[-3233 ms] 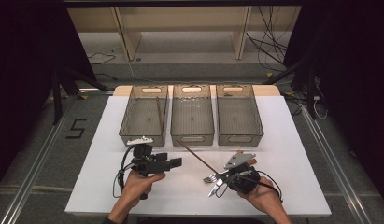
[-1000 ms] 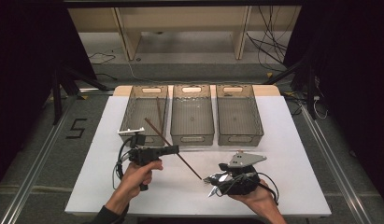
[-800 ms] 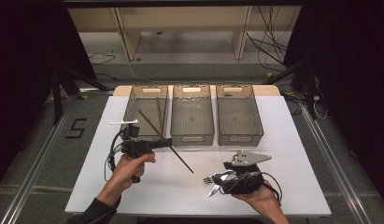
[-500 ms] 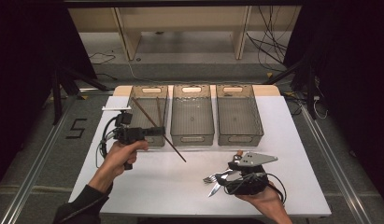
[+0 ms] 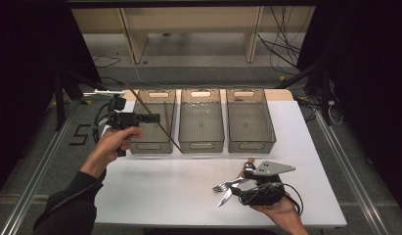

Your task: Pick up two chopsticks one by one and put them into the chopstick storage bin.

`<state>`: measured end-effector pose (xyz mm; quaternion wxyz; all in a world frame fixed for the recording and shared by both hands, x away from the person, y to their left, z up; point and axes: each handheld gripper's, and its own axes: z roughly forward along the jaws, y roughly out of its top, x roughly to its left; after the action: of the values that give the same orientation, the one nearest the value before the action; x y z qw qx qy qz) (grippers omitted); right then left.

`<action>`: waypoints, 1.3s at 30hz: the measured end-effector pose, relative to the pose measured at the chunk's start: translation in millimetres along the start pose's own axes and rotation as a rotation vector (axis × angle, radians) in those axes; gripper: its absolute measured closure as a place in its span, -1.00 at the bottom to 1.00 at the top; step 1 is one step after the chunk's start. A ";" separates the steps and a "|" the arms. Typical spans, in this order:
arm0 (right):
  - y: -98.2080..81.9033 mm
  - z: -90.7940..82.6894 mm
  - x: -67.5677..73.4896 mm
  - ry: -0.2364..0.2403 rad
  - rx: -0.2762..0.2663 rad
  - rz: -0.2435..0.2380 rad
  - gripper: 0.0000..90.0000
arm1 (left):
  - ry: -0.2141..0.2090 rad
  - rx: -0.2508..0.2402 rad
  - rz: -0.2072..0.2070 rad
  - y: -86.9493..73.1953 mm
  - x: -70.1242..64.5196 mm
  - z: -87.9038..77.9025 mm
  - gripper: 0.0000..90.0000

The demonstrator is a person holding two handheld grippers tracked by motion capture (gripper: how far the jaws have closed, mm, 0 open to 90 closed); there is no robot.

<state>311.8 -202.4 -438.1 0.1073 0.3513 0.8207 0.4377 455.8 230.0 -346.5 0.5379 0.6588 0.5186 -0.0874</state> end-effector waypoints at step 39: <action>-5.0 -3.7 -3.8 -0.007 -0.007 0.016 -0.49 | 0.249 0.053 -0.038 53.9 42.7 7.5 0.87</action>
<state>310.4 -209.2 -440.4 0.1078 0.3590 0.8160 0.4400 520.1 255.5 -345.0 0.4499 0.6686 0.5913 -0.0287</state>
